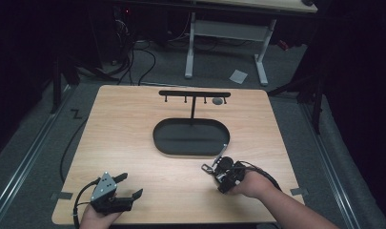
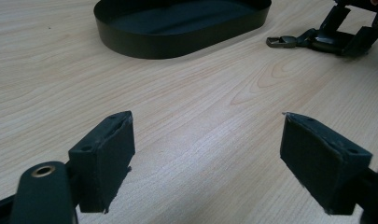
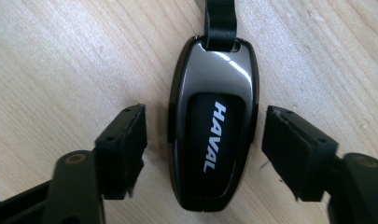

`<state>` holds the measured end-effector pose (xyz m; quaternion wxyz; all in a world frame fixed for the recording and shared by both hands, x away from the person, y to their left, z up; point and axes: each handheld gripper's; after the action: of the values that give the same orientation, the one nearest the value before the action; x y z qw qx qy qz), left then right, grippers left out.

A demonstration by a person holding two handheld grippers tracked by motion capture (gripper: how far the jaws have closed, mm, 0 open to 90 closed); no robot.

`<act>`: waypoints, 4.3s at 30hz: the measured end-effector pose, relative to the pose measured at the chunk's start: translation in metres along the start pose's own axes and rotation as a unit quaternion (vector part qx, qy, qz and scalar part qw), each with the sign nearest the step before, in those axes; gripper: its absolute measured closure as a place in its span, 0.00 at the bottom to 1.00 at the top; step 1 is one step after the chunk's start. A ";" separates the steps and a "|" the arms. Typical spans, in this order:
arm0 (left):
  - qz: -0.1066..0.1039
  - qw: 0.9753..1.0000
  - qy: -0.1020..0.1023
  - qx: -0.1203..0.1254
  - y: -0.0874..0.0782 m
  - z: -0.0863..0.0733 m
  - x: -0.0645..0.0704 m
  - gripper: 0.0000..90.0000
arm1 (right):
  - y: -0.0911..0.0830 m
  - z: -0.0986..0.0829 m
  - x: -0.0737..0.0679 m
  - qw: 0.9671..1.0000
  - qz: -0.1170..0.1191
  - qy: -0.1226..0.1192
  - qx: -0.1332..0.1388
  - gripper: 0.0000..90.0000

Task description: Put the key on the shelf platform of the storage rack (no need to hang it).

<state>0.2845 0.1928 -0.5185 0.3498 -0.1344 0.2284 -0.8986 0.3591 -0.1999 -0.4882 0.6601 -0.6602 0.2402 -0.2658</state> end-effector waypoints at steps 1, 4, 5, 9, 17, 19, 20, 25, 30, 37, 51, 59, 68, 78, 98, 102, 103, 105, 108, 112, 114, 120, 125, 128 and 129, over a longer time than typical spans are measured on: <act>0.000 1.000 0.000 0.000 0.000 0.000 0.000 0.21 | 0.000 0.000 0.000 1.000 0.000 0.001 0.000 0.37; 0.000 1.000 0.000 0.000 0.000 0.000 0.000 0.21 | 0.002 0.003 -0.001 1.000 0.003 0.008 -0.001 0.40; 0.000 1.000 0.000 0.000 0.000 0.000 0.000 0.21 | 0.002 0.003 0.000 1.000 0.002 0.008 -0.005 0.41; 0.000 1.000 0.000 0.000 0.000 0.000 0.000 0.21 | 0.004 0.005 0.002 1.000 0.010 0.014 -0.007 0.44; 0.000 1.000 0.001 -0.001 0.000 0.000 0.001 0.21 | 0.002 0.008 0.004 1.000 0.009 0.021 -0.018 0.54; 0.000 1.000 0.000 0.000 0.000 0.000 0.001 0.21 | 0.002 0.008 0.004 1.000 0.009 0.019 -0.019 0.54; 0.000 1.000 0.000 0.000 0.000 0.000 0.001 0.21 | 0.002 0.009 0.004 1.000 0.009 0.016 -0.021 0.54; 0.000 1.000 -0.001 0.000 0.000 0.000 0.000 0.21 | -0.013 0.012 0.008 1.000 0.009 0.013 -0.015 0.54; 0.000 1.000 0.000 0.000 0.000 0.000 0.000 0.21 | -0.036 0.016 0.014 1.000 0.004 0.014 -0.011 0.54; -0.001 1.000 -0.001 0.000 -0.001 0.000 0.000 0.21 | -0.060 0.020 0.022 1.000 -0.015 0.015 -0.002 0.54; 0.000 1.000 -0.002 0.002 -0.001 0.000 0.000 0.21 | -0.087 0.053 0.033 0.999 -0.031 0.013 0.022 0.54; 0.000 1.000 -0.003 0.003 -0.003 -0.001 -0.001 0.21 | -0.085 0.085 0.039 0.999 -0.032 0.015 0.026 0.54; -0.001 1.000 -0.009 0.007 -0.005 -0.002 -0.002 0.21 | -0.081 0.114 0.050 0.999 -0.033 0.027 0.034 0.54; -0.010 1.000 -0.003 -0.001 -0.002 -0.002 0.000 0.21 | -0.071 0.139 0.058 0.998 -0.038 0.033 0.036 0.54; -0.017 1.000 0.002 -0.008 -0.001 -0.003 0.001 0.21 | -0.049 0.169 0.054 0.998 -0.032 0.025 0.044 0.54; -0.018 1.000 0.002 -0.008 -0.001 -0.003 0.001 0.21 | -0.042 0.166 0.054 0.998 -0.030 0.032 0.035 0.54; -0.018 1.000 0.003 -0.008 -0.001 -0.003 0.001 0.21 | -0.041 0.164 0.055 0.999 -0.031 0.026 0.036 0.54; -0.020 1.000 0.005 -0.010 0.000 -0.003 0.002 0.21 | -0.038 0.162 0.056 0.999 -0.032 0.027 0.030 0.54; -0.020 1.000 0.005 -0.010 0.000 -0.003 0.002 0.21 | -0.033 0.157 0.058 0.999 -0.033 0.026 0.028 0.54; -0.020 1.000 0.004 -0.010 0.000 -0.003 0.002 0.21 | -0.027 0.152 0.062 0.999 -0.036 0.033 0.023 0.54; -0.020 1.000 0.005 -0.011 0.000 -0.003 0.002 0.21 | -0.025 0.150 0.063 0.999 -0.036 0.034 0.021 0.54; -0.020 1.000 0.005 -0.011 0.001 -0.003 0.002 0.21 | -0.009 0.141 0.068 0.998 -0.032 0.043 0.013 0.54; -0.020 1.000 0.006 -0.013 0.001 -0.003 0.002 0.21 | -0.002 0.138 0.071 0.999 -0.030 0.042 0.012 0.54; -0.019 1.000 0.006 -0.012 0.001 -0.003 0.002 0.21 | 0.001 0.138 0.072 0.998 -0.025 0.048 0.012 0.54; -0.020 1.000 0.006 -0.013 0.001 -0.003 0.002 0.21 | 0.001 0.138 0.072 0.999 -0.024 0.046 0.013 0.54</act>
<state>0.2823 0.1921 -0.5213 0.3289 -0.1385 0.2397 -0.9029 0.5047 -0.1458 -0.4855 0.6504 -0.6441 0.2511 -0.3149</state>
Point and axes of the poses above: each handheld gripper's, and its own axes: y roughly forward along the jaws, z roughly out of its top, x roughly to its right, and after that the axes turned 3 degrees about -x, right-handed
